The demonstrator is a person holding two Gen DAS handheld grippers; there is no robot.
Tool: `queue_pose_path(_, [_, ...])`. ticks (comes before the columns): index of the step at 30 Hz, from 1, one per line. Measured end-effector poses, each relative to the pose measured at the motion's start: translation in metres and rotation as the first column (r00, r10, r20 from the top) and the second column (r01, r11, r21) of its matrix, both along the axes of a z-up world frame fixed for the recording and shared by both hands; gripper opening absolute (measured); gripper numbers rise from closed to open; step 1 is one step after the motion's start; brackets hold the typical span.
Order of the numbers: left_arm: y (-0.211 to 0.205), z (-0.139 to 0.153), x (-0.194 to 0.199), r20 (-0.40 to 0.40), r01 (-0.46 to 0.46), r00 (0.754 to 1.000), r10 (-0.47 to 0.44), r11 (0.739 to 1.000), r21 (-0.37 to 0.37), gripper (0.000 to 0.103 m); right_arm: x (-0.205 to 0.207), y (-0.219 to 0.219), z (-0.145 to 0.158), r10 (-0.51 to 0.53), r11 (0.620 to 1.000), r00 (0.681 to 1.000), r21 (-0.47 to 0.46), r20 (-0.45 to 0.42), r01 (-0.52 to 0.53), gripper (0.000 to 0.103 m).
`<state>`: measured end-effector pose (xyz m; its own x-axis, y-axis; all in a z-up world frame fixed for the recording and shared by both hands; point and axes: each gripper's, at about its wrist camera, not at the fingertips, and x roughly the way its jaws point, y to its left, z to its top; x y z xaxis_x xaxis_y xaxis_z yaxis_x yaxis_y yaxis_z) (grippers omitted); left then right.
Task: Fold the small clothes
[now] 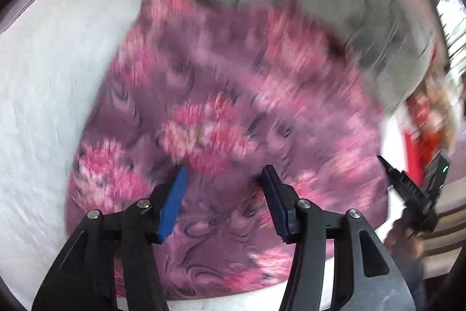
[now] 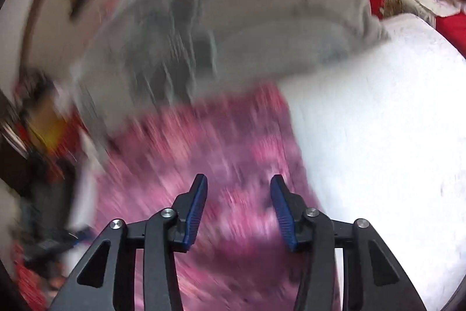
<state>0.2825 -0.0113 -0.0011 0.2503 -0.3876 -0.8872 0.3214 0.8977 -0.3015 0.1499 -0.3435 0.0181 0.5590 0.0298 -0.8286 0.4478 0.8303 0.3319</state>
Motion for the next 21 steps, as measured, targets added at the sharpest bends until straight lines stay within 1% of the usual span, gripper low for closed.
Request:
queue_pose_path(1, [-0.004,0.001,-0.006,0.051,0.02,0.998,-0.021,0.999,0.029,0.053,-0.004,0.006,-0.002,-0.001,0.999,1.0,-0.054,0.028,0.003,0.047])
queue_pose_path(2, [-0.009,0.002,-0.01,0.074,0.038,0.996,-0.043,0.997,0.065,0.054,-0.006,0.011,0.0,-0.004,0.996,0.999,-0.085,0.042,0.007,0.048])
queue_pose_path(3, [-0.01,0.004,-0.01,0.071,0.032,0.997,-0.038,0.997,0.075,0.054,-0.006,0.01,0.0,-0.02,0.997,0.999,-0.079,0.028,0.022,0.048])
queue_pose_path(5, [-0.012,0.004,-0.008,0.053,0.032,0.998,-0.036,0.997,0.072,0.058,-0.004,0.009,0.002,-0.064,0.996,0.998,-0.066,0.0,0.064,0.049])
queue_pose_path(7, [-0.011,0.003,-0.005,0.044,0.03,0.998,-0.033,0.997,0.066,0.058,-0.001,0.009,0.012,-0.091,0.992,0.994,-0.088,-0.059,0.085,0.048])
queue_pose_path(8, [-0.012,0.004,-0.004,0.043,0.035,0.998,-0.038,0.997,0.067,0.058,0.007,0.014,0.018,-0.101,0.991,0.992,-0.099,-0.081,0.093,0.049])
queue_pose_path(9, [-0.013,0.003,-0.005,0.044,0.039,0.998,-0.042,0.997,0.069,0.058,0.005,0.018,0.023,-0.11,0.989,0.99,-0.107,-0.093,0.1,0.05])
queue_pose_path(11, [-0.016,0.002,-0.007,0.051,0.046,0.997,-0.049,0.997,0.069,0.059,-0.011,0.027,0.032,-0.112,0.988,0.989,-0.113,-0.092,0.102,0.056])
queue_pose_path(12, [-0.014,0.001,-0.009,0.055,0.048,0.997,-0.052,0.997,0.068,0.06,-0.02,0.032,0.032,-0.107,0.988,0.987,-0.125,-0.118,0.092,0.064])
queue_pose_path(13, [-0.013,0.001,-0.011,0.059,0.052,0.997,-0.056,0.997,0.064,0.062,-0.026,0.035,0.031,-0.106,0.987,0.983,-0.137,-0.151,0.085,0.076])
queue_pose_path(14, [-0.013,0.001,-0.014,0.063,0.055,0.996,-0.059,0.996,0.063,0.063,-0.031,0.04,0.024,-0.102,0.985,0.972,-0.159,-0.213,0.068,0.078])
queue_pose_path(15, [-0.014,0.001,-0.017,0.07,0.06,0.995,-0.065,0.996,0.069,0.064,-0.033,0.044,0.014,-0.091,0.981,0.954,-0.189,-0.285,0.037,0.078])
queue_pose_path(16, [-0.014,0.0,-0.019,0.075,0.067,0.995,-0.073,0.995,0.079,0.065,-0.035,0.051,0.012,-0.08,0.972,0.945,-0.235,-0.318,0.004,0.082])
queue_pose_path(17, [-0.015,-0.001,-0.025,0.08,0.078,0.993,-0.085,0.993,0.092,0.067,-0.038,0.055,0.011,-0.079,0.961,0.946,-0.276,-0.315,-0.012,0.087])
queue_pose_path(18, [-0.016,-0.002,-0.03,0.083,0.087,0.992,-0.096,0.991,0.104,0.07,-0.041,0.054,0.009,-0.096,0.959,0.943,-0.284,-0.319,0.001,0.095])
queue_pose_path(19, [-0.019,-0.004,-0.033,0.082,0.094,0.991,-0.104,0.989,0.112,0.076,-0.045,0.049,0.007,-0.121,0.966,0.94,-0.254,-0.32,0.038,0.098])
queue_pose_path(20, [-0.024,-0.008,-0.034,0.079,0.102,0.991,-0.112,0.987,0.121,0.084,-0.05,0.04,0.003,-0.153,0.975,0.937,-0.204,-0.314,0.09,0.102])
queue_pose_path(21, [-0.028,-0.011,-0.036,0.075,0.111,0.99,-0.121,0.985,0.131,0.086,-0.056,0.034,0.001,-0.166,0.979,0.943,-0.159,-0.287,0.124,0.103])
